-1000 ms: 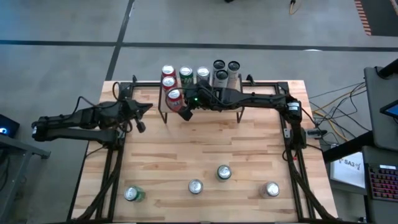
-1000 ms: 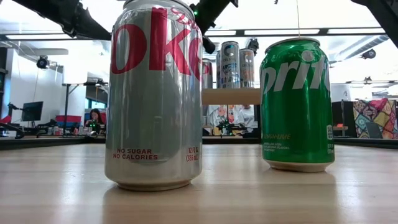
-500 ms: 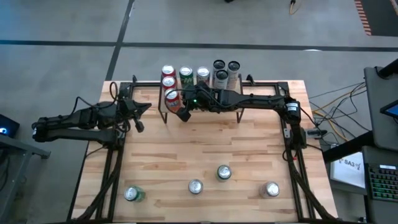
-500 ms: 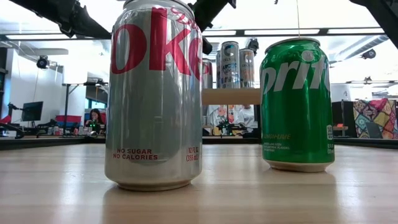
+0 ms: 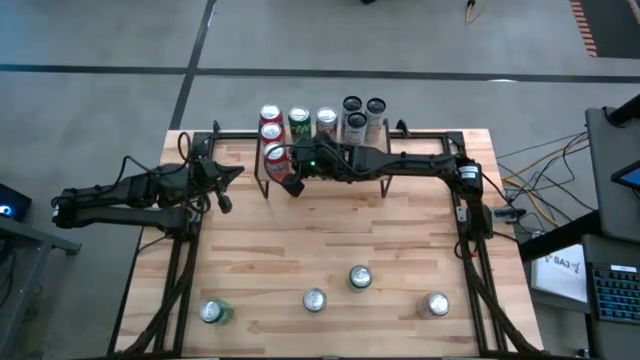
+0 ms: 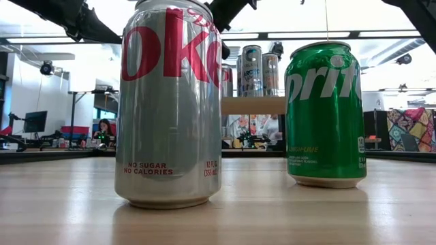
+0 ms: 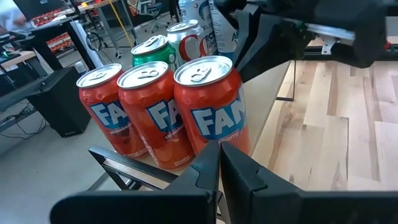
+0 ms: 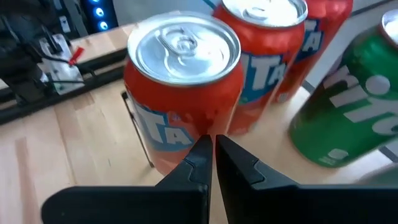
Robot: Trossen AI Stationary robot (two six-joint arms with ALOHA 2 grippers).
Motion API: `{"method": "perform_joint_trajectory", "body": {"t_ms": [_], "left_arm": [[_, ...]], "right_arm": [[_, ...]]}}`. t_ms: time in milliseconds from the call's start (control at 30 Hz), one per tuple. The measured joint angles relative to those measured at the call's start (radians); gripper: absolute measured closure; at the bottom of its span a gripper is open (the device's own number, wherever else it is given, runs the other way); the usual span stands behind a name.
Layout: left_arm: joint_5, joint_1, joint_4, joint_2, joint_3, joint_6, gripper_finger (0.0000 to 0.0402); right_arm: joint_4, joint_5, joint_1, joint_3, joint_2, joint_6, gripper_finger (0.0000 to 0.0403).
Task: Place canned beverage on shelf
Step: Adjust the orange soda cans
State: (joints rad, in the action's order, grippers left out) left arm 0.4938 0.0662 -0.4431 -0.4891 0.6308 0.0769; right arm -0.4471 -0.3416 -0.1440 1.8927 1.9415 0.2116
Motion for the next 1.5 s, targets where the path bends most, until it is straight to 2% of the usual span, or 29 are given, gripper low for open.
{"method": "perform_joint_trajectory", "body": {"t_ms": [433,1067,1167,1300,1500], "left_arm": [[0.0,0.0,0.0,0.0,0.0,0.008,0.0402],[0.0,0.0,0.002,-0.001,0.0,0.008,0.0402],[-0.022,0.0,0.002,-0.002,0.0,0.008,0.0402],[-0.128,0.0,0.007,-0.002,-0.014,0.04,0.0402],[-0.139,0.0,0.142,-0.027,-0.073,0.117,0.0402]], "right_arm": [[0.003,-0.035,0.005,0.0,0.0,-0.003,0.039],[0.063,-0.026,0.004,0.0,0.035,-0.021,0.039],[0.06,-0.026,0.005,0.0,0.028,-0.02,0.039],[0.036,-0.026,0.009,0.0,0.007,-0.012,0.039],[-0.005,-0.026,0.027,0.0,-0.016,-0.005,0.039]]}}
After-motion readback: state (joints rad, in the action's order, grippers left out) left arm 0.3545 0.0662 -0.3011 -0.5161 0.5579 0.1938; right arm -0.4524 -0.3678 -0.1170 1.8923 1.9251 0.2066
